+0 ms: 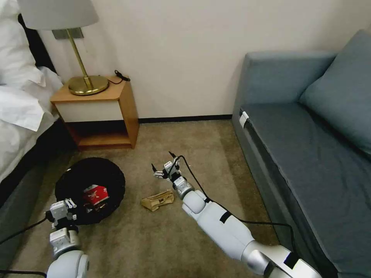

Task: Pick up the trash bin, then pick up the garbage on the floor and place it into the trash bin.

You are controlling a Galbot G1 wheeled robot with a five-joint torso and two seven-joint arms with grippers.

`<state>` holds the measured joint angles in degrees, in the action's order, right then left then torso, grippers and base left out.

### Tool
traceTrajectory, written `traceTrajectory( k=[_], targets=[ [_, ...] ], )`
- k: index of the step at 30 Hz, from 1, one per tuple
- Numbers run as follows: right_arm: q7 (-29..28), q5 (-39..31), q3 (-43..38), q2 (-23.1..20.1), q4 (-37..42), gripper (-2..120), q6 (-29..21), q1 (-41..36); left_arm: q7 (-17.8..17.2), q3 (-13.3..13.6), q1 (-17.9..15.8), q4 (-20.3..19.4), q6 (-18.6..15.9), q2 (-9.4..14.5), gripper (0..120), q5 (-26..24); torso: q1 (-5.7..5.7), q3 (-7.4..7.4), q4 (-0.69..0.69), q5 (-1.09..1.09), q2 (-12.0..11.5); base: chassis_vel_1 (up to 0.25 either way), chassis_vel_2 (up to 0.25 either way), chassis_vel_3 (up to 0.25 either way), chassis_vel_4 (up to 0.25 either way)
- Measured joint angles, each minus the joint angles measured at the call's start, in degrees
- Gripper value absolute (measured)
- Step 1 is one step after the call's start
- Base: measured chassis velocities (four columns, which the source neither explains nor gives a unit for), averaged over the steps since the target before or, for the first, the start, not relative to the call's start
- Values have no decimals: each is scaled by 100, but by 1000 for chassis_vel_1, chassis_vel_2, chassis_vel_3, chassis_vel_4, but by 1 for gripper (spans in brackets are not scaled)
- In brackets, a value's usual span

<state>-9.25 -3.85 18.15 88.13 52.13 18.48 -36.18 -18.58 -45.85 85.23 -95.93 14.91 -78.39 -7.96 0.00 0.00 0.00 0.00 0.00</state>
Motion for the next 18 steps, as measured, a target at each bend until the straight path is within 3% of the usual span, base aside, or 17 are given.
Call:
traceTrajectory(
  k=[18],
  targets=[
    [138, -2, -40, 32, -106, 100, 60, 3, 6, -3, 15, 12, 0, 4, 6, 2, 0, 0, 0, 0, 0, 0, 0, 0, 0]
  ],
)
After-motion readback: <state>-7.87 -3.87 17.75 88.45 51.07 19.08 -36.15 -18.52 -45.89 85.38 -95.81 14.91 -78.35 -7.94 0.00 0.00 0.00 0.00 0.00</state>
